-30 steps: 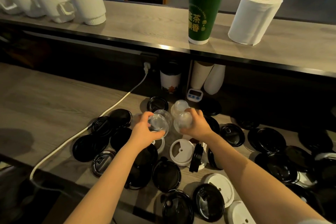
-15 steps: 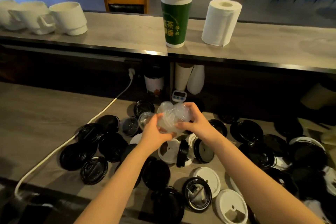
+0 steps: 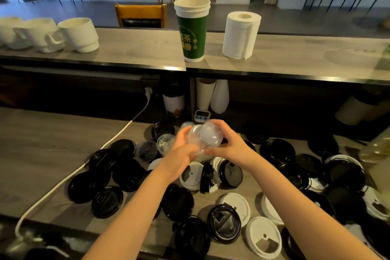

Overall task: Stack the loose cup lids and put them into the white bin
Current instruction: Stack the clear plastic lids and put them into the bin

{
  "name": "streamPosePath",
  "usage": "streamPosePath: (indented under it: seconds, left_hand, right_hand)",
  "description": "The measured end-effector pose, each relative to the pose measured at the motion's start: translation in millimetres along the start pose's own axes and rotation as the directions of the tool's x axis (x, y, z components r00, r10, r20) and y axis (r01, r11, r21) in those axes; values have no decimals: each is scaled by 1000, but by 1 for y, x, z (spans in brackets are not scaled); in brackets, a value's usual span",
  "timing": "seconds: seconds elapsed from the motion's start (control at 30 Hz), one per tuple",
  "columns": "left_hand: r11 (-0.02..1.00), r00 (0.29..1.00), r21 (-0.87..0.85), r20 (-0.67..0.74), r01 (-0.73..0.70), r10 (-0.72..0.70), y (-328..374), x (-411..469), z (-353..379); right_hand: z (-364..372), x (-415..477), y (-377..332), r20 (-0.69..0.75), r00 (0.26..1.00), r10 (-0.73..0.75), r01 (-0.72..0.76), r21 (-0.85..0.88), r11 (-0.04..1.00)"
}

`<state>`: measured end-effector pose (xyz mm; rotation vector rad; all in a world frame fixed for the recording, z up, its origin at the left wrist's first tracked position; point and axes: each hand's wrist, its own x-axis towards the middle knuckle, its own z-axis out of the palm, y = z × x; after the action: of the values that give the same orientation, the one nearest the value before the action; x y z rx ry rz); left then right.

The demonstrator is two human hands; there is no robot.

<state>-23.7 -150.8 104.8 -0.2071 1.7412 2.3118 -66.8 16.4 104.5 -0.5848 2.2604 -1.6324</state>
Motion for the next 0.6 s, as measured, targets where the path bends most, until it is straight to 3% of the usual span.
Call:
streamPosePath:
  seconds: [0.13, 0.43, 0.6]
  left_hand:
    - [992, 1000, -128, -7, 22, -23, 0, -1, 3]
    - [997, 989, -65, -143, 33, -42, -13, 0, -13]
    - [992, 949, -106, -299, 72, -101, -18, -1, -41]
  right_hand:
    - [5, 2, -4, 37, 997, -63, 69, -185, 980]
    - [21, 12, -8, 143, 986, -86, 142, -444, 885]
    - [42, 32, -2, 252, 968, -15, 132, -456, 880]
